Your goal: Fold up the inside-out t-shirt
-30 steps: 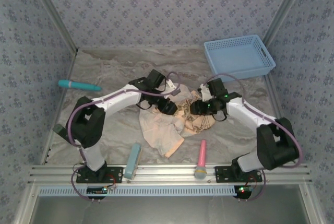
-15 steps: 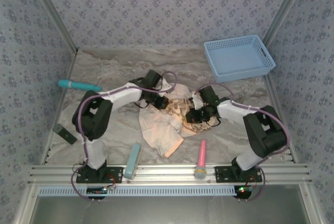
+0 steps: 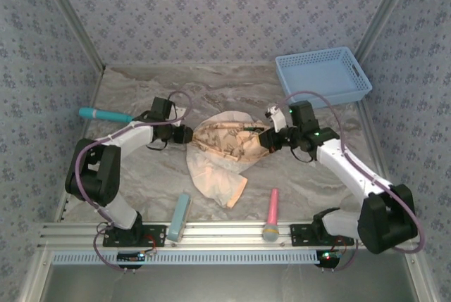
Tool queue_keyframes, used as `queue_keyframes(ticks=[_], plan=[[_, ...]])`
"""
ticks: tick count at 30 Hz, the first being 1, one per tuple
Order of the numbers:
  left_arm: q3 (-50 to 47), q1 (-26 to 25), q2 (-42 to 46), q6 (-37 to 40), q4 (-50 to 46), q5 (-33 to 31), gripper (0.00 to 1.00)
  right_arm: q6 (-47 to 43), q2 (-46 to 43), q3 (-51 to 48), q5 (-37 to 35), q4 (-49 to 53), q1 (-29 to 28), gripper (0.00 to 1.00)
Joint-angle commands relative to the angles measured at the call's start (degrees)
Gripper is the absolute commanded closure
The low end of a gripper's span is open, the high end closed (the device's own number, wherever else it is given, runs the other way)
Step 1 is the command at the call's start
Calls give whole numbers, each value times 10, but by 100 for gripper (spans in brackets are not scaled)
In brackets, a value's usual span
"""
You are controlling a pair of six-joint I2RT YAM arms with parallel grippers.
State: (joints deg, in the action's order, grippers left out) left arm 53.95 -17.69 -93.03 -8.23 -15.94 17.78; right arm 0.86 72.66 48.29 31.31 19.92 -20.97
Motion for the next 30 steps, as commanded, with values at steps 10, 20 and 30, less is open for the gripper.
queue_keyframes(ticks=[10, 20, 30], plan=[[129, -172, 22, 67, -26, 109, 36, -8, 22, 19, 47, -8, -13, 100], [208, -209, -123, 83, -19, 33, 59, -2, 15, 22, 47, -8, 7, 100], [119, -57, 78, 23, 20, 150, 100, 15, -22, 29, -97, 73, 66, 100]])
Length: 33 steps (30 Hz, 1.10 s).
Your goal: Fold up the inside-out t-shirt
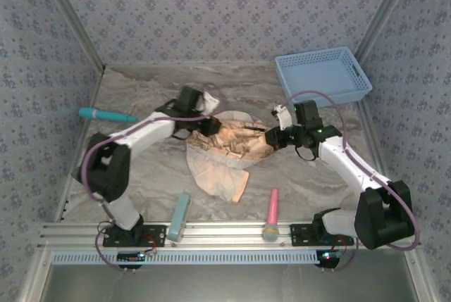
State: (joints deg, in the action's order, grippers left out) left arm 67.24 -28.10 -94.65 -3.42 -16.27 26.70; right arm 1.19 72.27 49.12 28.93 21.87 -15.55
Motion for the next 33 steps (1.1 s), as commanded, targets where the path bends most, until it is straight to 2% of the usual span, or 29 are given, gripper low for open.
queue_keyframes(ticks=[1, 3, 5, 6, 8, 11, 13, 15, 17, 19, 21, 24, 27, 30, 33], plan=[[-30, 69, 120, -35, 28, 69, 100, 20, -18, 22, -119, 71, 13, 100], [-82, 119, 170, -58, 44, 69, 100, 54, -8, 17, -224, 105, 22, 100], [-131, 164, 182, -90, 43, 51, 100, 96, 3, -7, -285, 110, 41, 100], [-153, 184, 172, -111, 41, 49, 100, 125, 8, -23, -291, 99, 53, 100], [-188, 199, 138, -141, 42, 40, 100, 137, 24, -44, -264, 75, 63, 100], [-218, 194, 87, -165, 72, 59, 78, 95, 51, -35, -185, 56, 44, 100], [-228, 189, 81, -181, 89, 77, 71, 66, 53, -18, -147, 57, 19, 100], [-219, 173, 105, -167, 68, 70, 59, 10, 62, 16, -87, 83, 2, 88], [-192, 152, 134, -134, 28, 53, 52, -19, 73, 59, -145, 136, -27, 73], [-153, 124, 154, -100, -7, 46, 46, -40, 76, 92, -197, 170, -49, 66], [-105, 90, 152, -82, -28, 43, 42, -28, 77, 116, -246, 176, -59, 62], [-49, 25, 110, -69, -27, 43, 40, -12, 76, 123, -246, 149, -61, 58], [3, -36, 38, -71, -13, 14, 39, 4, 82, 118, -266, 134, -60, 56], [46, -76, -41, -76, 2, -24, 38, 14, 87, 103, -247, 103, -56, 56], [96, -90, -117, -87, -7, -50, 37, 5, 118, 86, -224, 63, -56, 56]])
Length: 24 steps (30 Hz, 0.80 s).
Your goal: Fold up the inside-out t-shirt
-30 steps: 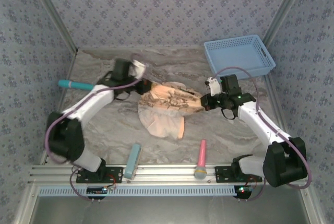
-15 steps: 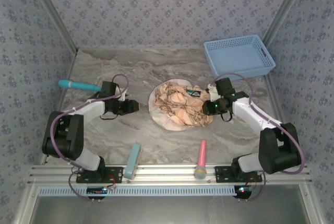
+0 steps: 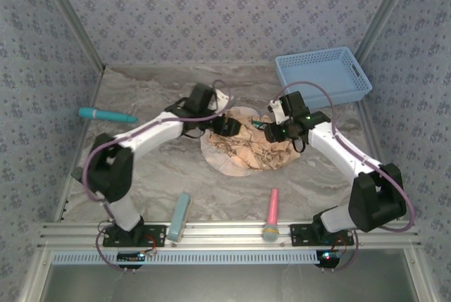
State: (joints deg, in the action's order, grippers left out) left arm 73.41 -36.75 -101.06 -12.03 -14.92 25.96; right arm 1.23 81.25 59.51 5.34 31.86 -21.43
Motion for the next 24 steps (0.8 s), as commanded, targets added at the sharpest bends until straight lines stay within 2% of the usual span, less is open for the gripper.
queue_keyframes(ticks=[1, 5, 6, 8, 10, 12, 13, 16, 20, 22, 24], plan=[[49, -5, -74, -9, -24, -48, 37, 3, 43, -24, 16, -50, 5, 56], [96, -6, -139, -35, -45, -82, 38, 13, 103, -30, 38, -86, 19, 57], [104, -4, -147, -37, -51, -90, 42, 13, 116, -31, 49, -96, 20, 58], [107, 2, -146, -37, -53, -89, 66, 13, 135, -33, 65, -104, 20, 63], [92, 13, -123, -35, -39, -79, 86, 13, 144, -32, 84, -108, 23, 84], [76, 30, -94, -35, -26, -60, 100, 9, 135, -33, 101, -117, 27, 97], [68, 42, -76, -38, -20, -37, 100, 10, 124, -28, 114, -116, 33, 100], [46, 82, -16, -59, 0, 41, 100, 28, 73, -12, 198, -121, 60, 100], [27, 125, 74, -72, 4, 112, 100, 47, -12, 20, 288, -117, 92, 100], [-20, 161, 125, -124, 78, 179, 100, 71, -53, 23, 316, -123, 109, 100], [-70, 189, 166, -167, 135, 205, 100, 95, -80, 14, 334, -126, 124, 100]])
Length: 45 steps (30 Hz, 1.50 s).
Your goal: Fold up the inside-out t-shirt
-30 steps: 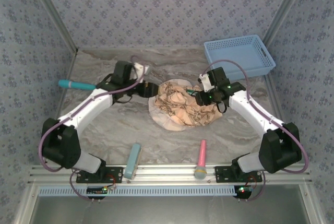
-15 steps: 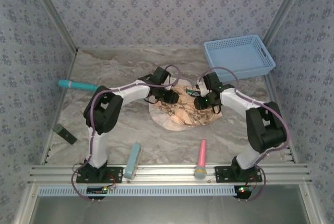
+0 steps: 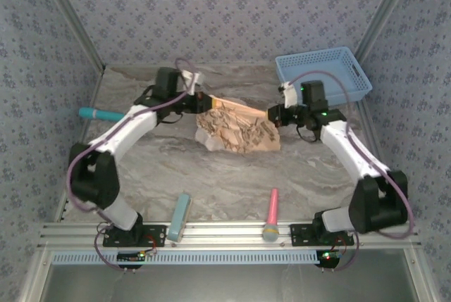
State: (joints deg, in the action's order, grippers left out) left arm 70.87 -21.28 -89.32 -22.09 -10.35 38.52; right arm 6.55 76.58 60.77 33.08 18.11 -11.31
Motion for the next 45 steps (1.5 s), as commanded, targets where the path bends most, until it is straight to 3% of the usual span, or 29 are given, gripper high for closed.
queue_keyframes(ticks=[1, 3, 6, 11, 13, 17, 19, 23, 27, 30, 32, 36, 40, 45], plan=[[-70, 46, 66, -70, 94, 79, 100, 47, -43, -7, 53, 15, 27, 100], [-111, 61, 82, -59, 79, 66, 100, 41, -54, -30, 38, 33, 26, 100], [-174, 69, 74, -21, 42, 18, 85, 44, -49, -83, 32, 31, 16, 100], [-262, 55, 44, -1, 57, 10, 60, 18, -27, -118, -18, 34, -47, 100], [-295, 50, 59, -5, 65, -8, 57, -18, -12, -88, -63, 58, -79, 83], [-332, 47, 110, -6, 62, -24, 56, -77, 58, -3, -98, 68, -128, 70], [-336, 46, 140, -17, 51, -19, 49, -73, 113, 47, -94, 50, -142, 60], [-308, 49, 179, -51, -11, -47, 44, -77, 220, 134, -122, 22, -171, 53], [-254, 52, 186, -51, -78, -116, 29, -98, 320, 205, -177, 25, -200, 49], [-220, 60, 153, -59, -84, -146, 23, -106, 375, 234, -141, 24, -214, 47], [-196, 62, 111, -59, -83, -136, 23, -112, 403, 252, -111, 32, -225, 51], [-158, 63, 49, -62, -88, -128, 27, -124, 412, 264, -51, 39, -233, 100], [-137, 64, 46, -53, -106, -134, 27, -161, 309, 214, 2, 52, -237, 100], [-155, 56, 44, -62, -109, -130, 28, -192, 169, 39, -60, 37, -281, 100]])
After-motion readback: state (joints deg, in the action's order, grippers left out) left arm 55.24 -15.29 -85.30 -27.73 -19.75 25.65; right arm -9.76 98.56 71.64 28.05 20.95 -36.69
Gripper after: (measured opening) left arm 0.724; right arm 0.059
